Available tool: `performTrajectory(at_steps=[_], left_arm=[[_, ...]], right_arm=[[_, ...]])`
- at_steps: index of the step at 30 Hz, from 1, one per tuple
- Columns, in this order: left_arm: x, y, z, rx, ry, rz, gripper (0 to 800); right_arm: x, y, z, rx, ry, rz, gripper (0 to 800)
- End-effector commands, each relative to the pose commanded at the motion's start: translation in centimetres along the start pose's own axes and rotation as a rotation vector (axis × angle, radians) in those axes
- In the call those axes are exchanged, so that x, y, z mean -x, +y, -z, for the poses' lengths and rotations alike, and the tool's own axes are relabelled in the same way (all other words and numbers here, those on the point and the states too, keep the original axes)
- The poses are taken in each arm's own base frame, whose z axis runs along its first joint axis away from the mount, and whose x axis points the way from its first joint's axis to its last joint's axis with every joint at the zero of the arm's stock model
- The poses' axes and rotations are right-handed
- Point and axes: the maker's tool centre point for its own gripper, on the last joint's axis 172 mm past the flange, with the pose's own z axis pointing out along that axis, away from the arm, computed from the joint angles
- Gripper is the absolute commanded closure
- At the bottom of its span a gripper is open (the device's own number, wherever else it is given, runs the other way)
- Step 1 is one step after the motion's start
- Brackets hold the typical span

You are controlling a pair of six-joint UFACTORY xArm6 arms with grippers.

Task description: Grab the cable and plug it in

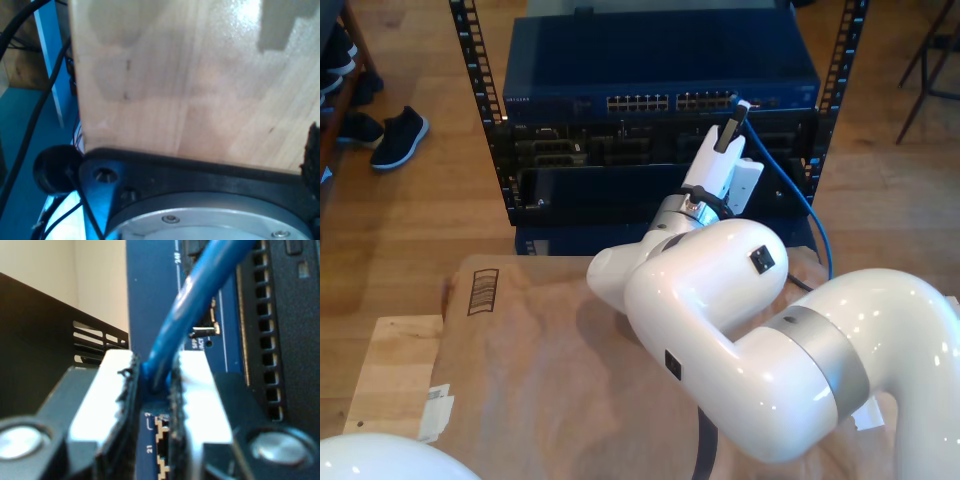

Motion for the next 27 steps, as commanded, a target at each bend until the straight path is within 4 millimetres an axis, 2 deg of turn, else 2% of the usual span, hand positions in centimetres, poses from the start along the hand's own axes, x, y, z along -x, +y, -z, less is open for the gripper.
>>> performTrajectory(at_steps=[27], left_arm=[[0.00, 0.00, 0.00, 0.000, 0.000, 0.000, 1]], right_arm=[[-0.04, -0.01, -0.10, 0.000, 0.001, -0.003, 800]])
